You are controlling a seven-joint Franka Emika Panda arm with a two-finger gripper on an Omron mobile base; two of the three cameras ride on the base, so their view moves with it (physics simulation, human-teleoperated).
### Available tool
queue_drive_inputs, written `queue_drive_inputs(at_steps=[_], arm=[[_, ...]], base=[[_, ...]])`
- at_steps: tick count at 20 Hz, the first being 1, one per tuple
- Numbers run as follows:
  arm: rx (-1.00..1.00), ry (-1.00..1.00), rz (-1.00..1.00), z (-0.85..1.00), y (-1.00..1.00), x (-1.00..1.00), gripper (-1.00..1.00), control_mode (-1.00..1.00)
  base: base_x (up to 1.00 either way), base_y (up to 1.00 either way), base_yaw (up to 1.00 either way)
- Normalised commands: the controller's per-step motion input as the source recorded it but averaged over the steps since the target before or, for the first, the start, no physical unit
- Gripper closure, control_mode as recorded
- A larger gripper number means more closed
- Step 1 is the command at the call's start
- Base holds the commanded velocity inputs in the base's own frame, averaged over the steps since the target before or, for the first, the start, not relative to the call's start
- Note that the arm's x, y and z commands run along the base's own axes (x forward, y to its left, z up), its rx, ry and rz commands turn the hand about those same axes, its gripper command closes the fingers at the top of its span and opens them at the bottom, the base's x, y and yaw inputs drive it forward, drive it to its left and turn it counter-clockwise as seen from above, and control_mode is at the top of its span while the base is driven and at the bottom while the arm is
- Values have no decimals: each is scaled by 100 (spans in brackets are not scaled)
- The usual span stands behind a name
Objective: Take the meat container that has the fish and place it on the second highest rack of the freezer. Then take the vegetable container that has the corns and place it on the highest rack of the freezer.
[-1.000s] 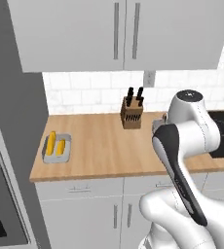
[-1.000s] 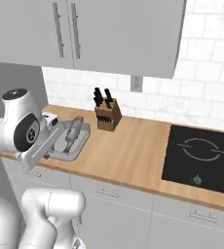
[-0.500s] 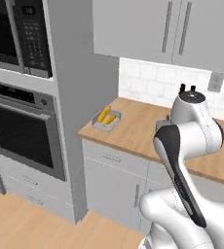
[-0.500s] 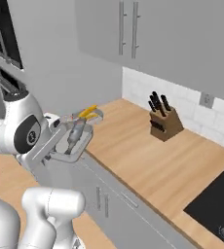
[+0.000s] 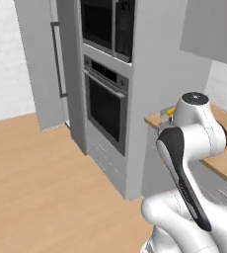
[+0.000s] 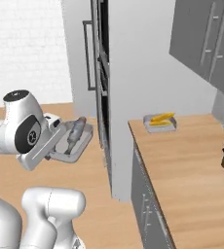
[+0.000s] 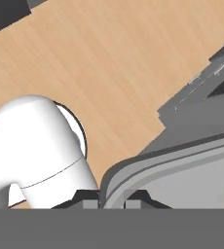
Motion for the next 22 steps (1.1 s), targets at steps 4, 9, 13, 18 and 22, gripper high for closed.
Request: queue_drive_inputs(at_steps=[4, 9, 13, 18, 22], arm=[[0, 0, 0, 0, 0, 0, 100, 100], [0, 0, 0, 0, 0, 0, 100, 100], [0, 0, 0, 0, 0, 0, 100, 100], [0, 0, 0, 0, 0, 0, 100, 100], [0, 0, 0, 0, 0, 0, 100, 100]], base=[[26, -11, 68], [80, 19, 21], [100, 40, 0], [95, 64, 0], [76, 78, -1]])
